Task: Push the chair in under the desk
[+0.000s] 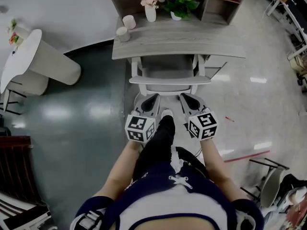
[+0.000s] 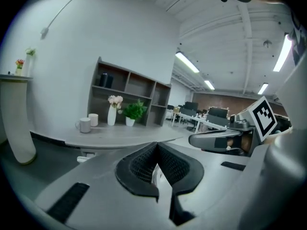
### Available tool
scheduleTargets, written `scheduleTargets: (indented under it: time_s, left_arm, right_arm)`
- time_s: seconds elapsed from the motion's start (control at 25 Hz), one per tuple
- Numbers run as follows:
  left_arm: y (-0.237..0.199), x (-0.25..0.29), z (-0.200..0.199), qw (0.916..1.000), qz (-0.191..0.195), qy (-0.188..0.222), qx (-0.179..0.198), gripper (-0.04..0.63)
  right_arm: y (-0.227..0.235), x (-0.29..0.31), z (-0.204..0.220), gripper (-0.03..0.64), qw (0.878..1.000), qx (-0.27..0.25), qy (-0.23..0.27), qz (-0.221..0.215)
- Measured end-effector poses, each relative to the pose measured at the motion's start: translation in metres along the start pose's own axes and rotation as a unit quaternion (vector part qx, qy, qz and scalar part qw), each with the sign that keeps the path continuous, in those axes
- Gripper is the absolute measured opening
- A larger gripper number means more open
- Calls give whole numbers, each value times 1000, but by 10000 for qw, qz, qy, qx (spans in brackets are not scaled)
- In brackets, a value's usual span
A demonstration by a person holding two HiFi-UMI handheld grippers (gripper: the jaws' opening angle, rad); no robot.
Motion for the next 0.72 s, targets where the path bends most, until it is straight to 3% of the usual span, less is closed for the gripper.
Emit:
scheduleTargets:
  time_s: [0.72]
  left_arm:
    - [60,-48,48,9987,479,28,-158,9]
  right_arm:
    - [-49,-49,44,9,9998,-61,12,-190]
Point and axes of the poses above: the fingertips, and each gripper's own axes: x forward along the fingers, y to its right, z out of its underside, the point moved 10 cm from there along -x, backward along the fingers, and after that the axes turned 15 degrees about -y, right-handed, at the moved point
